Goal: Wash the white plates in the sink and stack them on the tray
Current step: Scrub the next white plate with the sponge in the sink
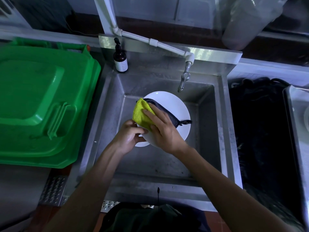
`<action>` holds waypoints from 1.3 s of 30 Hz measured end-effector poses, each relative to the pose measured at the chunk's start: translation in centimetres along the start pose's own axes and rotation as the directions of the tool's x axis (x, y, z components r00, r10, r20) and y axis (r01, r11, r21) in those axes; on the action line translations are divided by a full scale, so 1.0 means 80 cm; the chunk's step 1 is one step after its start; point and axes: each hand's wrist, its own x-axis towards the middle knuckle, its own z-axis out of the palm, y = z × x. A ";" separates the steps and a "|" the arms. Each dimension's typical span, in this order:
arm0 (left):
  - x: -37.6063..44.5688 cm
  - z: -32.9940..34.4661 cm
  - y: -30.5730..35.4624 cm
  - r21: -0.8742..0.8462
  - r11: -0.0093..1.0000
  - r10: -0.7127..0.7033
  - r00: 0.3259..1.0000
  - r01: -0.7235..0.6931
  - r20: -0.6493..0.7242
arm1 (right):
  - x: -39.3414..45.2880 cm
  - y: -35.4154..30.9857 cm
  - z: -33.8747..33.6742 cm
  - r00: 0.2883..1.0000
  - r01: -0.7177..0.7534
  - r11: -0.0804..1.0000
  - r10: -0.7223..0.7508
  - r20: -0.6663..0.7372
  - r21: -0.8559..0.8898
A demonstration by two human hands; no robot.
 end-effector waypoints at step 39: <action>-0.001 0.036 -0.027 -0.198 0.980 -0.031 0.976 -0.012 -0.214 | -0.032 0.075 0.009 0.840 -0.463 0.885 0.419 -0.345 -0.055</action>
